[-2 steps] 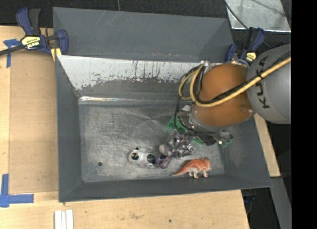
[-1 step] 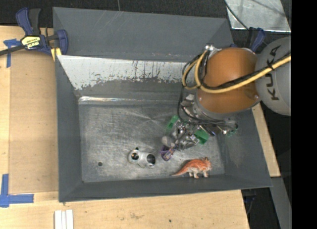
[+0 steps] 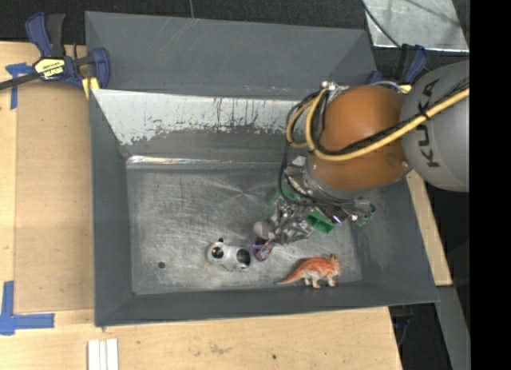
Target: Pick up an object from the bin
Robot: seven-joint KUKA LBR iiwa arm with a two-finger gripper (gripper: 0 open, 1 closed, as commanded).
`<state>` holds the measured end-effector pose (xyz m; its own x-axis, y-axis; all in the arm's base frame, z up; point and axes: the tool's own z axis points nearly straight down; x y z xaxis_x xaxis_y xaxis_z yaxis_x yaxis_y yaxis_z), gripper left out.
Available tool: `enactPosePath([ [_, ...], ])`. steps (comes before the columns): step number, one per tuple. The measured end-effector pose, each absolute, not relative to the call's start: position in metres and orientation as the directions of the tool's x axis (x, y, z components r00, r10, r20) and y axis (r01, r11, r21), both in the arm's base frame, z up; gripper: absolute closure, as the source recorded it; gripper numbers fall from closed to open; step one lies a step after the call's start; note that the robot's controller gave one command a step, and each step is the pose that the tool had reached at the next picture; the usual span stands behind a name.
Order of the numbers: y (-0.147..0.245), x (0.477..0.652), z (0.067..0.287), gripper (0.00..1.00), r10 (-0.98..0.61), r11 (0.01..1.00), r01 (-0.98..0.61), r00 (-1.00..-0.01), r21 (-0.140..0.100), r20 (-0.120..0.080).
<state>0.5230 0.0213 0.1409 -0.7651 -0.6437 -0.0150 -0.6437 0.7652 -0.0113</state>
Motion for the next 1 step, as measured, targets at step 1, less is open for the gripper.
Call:
enactPosePath([
  [1, 0.0175, 0.5218, 0.1448, 1.0, -0.648, 0.762, -0.648, -0.762, 0.01, 0.009],
])
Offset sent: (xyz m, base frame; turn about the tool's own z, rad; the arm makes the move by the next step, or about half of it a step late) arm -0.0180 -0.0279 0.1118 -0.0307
